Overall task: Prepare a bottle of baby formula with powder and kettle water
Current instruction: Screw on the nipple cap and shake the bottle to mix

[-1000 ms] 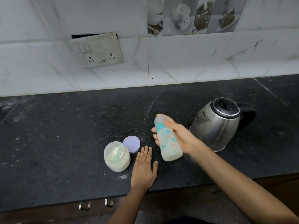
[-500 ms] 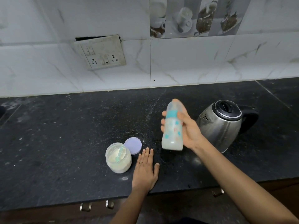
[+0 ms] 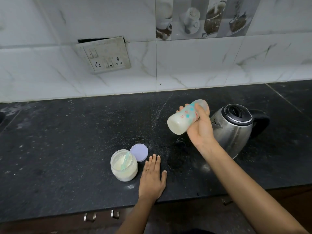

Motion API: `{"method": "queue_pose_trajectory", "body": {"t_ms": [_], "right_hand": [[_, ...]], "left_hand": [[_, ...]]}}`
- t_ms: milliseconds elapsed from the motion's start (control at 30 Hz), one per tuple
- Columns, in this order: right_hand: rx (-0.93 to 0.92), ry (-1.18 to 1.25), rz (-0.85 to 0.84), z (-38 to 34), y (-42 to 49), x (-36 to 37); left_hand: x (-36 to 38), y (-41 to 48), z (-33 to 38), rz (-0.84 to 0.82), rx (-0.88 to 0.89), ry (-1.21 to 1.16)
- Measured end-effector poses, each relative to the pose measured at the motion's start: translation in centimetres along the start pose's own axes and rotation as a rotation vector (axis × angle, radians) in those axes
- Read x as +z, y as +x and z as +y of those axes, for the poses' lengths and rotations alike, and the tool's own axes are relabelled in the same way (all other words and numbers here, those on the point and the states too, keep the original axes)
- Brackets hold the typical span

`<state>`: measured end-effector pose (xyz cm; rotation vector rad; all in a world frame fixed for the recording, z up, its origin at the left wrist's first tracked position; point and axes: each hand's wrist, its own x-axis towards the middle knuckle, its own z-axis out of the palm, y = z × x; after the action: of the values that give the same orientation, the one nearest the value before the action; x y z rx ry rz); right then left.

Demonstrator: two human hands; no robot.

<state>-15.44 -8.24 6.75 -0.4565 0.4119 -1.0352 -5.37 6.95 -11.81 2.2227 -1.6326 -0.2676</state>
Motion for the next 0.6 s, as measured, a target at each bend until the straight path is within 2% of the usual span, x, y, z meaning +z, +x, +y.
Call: {"method": "queue_pose_trajectory", "body": {"t_ms": [33,100,133,167,267,300,333,400,433,467,567,600], "right_hand": [[0.029,-0.061,-0.017,0.2,-0.1,-0.4],[0.08,-0.363,-0.212,0.1,-1.9,-0.4],[0.05,-0.449,-0.296,-0.2,-2.4,-0.2],[-0.006,-0.436,-0.329,-0.6,-2.0,0.1],[-0.113,-0.024,-0.077,-1.5,0.0,1.2],[-0.103,0.001,-0.071,-1.4,0.2,1.3],[-0.059,-0.101,-0.122,-1.5,-0.1,1.1],[0.033,-0.506,-0.373,-1.3,-2.3,0.8],[0.037,-0.618,-0.487,-1.4,-3.3,0.8],[0.008,-0.622,-0.517,-1.6,-3.2,0.6],[-0.187,-0.317,-0.174,-2.0,-1.6,1.3],[-0.214,-0.32,-0.134,-1.8,-1.2,1.2]], "left_hand": [[0.0,0.0,0.0,0.0,0.001,-0.002],[0.1,0.0,0.0,-0.008,-0.002,-0.004],[0.1,0.0,0.0,-0.01,-0.007,-0.004],[0.1,0.0,0.0,-0.008,-0.006,-0.005],[0.0,0.0,-0.2,0.003,0.002,-0.006],[0.0,-0.1,-0.2,0.004,0.001,-0.001],[0.0,-0.1,-0.2,0.003,0.001,0.003],[0.1,0.0,-0.2,0.007,0.0,0.0],[0.1,0.0,-0.1,0.006,-0.004,-0.002],[0.0,0.0,-0.1,0.001,-0.003,0.0],[0.1,0.1,-0.1,-0.006,0.008,0.019],[0.2,0.1,-0.1,-0.005,0.005,0.023]]}}
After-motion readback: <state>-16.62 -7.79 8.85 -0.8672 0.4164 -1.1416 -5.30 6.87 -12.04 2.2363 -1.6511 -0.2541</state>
